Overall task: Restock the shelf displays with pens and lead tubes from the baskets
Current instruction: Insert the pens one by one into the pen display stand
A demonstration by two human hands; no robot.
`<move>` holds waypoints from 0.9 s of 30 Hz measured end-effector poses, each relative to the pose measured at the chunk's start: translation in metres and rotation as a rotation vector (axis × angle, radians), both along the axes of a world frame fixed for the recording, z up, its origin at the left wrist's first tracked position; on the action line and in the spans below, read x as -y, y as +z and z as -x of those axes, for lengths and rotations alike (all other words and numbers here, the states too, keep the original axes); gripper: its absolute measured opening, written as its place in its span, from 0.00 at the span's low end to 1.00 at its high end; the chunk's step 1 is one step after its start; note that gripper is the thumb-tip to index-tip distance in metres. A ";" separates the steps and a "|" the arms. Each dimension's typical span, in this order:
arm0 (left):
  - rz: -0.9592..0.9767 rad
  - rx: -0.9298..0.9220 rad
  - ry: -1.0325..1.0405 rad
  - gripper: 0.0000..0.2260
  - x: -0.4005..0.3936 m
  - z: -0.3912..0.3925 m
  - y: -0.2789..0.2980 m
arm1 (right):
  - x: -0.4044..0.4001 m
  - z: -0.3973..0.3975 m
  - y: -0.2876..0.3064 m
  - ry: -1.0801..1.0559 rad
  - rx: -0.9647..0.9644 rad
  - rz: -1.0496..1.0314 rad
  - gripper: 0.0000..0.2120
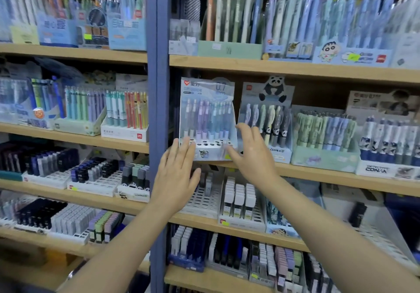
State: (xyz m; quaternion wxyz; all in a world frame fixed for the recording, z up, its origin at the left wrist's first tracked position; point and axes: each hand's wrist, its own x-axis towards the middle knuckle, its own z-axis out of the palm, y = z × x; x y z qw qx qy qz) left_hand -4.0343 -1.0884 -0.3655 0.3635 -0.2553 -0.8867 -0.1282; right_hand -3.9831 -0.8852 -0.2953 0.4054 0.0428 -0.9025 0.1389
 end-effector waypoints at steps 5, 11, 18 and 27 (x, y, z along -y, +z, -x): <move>0.101 -0.036 0.064 0.26 -0.006 0.004 -0.001 | -0.001 0.008 -0.013 0.019 0.092 0.033 0.18; 0.154 0.072 0.121 0.30 -0.003 0.021 0.007 | 0.004 0.033 -0.014 -0.059 0.064 -0.029 0.14; 0.020 0.018 0.044 0.31 -0.005 0.017 -0.006 | 0.011 0.024 -0.038 -0.034 -0.129 -0.056 0.16; -0.069 0.299 -0.024 0.20 0.008 -0.038 -0.281 | 0.001 -0.043 -0.330 0.101 0.343 0.198 0.12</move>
